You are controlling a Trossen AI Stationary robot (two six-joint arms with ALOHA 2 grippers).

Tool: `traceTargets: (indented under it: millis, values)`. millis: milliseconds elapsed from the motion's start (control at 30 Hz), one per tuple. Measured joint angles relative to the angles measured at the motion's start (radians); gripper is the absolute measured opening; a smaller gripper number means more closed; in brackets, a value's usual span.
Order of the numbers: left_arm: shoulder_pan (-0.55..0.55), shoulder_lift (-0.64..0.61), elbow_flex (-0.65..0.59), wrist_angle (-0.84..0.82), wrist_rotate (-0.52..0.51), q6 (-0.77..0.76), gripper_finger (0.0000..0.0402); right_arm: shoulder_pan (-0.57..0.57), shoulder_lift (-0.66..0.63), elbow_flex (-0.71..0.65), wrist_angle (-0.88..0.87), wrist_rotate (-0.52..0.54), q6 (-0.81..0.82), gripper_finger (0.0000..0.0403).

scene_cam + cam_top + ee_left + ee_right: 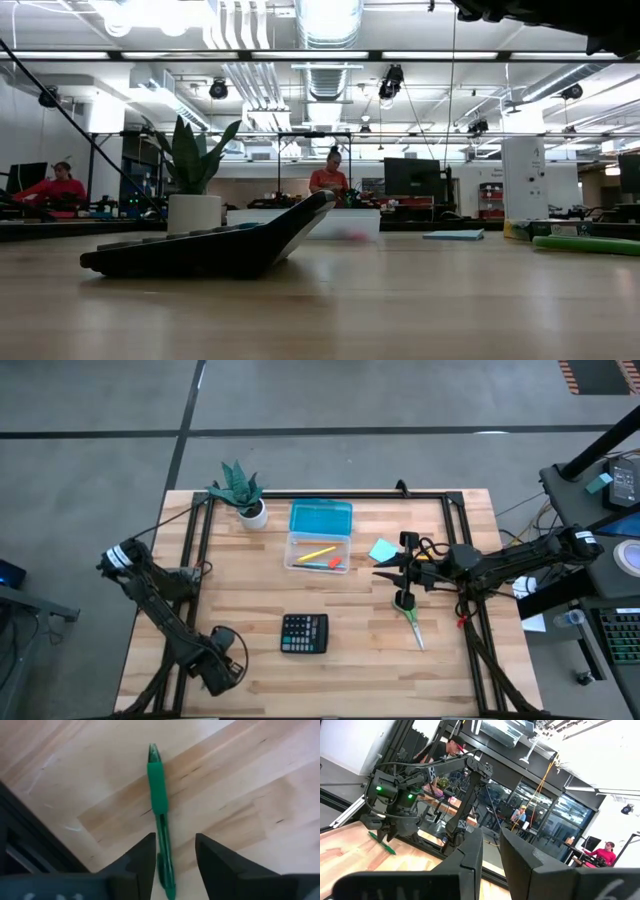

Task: Pack school essentials
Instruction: Put the green pen into the blue supply box

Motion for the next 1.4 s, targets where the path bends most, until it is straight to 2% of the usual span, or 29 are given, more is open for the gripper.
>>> traceTargets:
  millis: [233,1133,1267,1400]
  values:
    - [-0.034,0.0,-0.027,0.005,0.003,-0.018,0.013,0.0,0.0,0.0,-0.002,0.0,0.0,0.0056]
    - [-0.034,-0.004,-0.103,0.107,-0.002,-0.038,0.0129,0.0,0.0,0.0,-0.003,0.0,0.0,0.0056]
    - [-0.034,-0.004,-0.108,0.115,-0.002,-0.038,0.0109,0.0,0.0,0.0,-0.003,0.0,0.0,0.0056]
    - [-0.034,-0.003,-0.111,0.121,-0.005,-0.038,0.006,0.0,0.0,0.0,-0.003,0.0,0.0,0.0056]
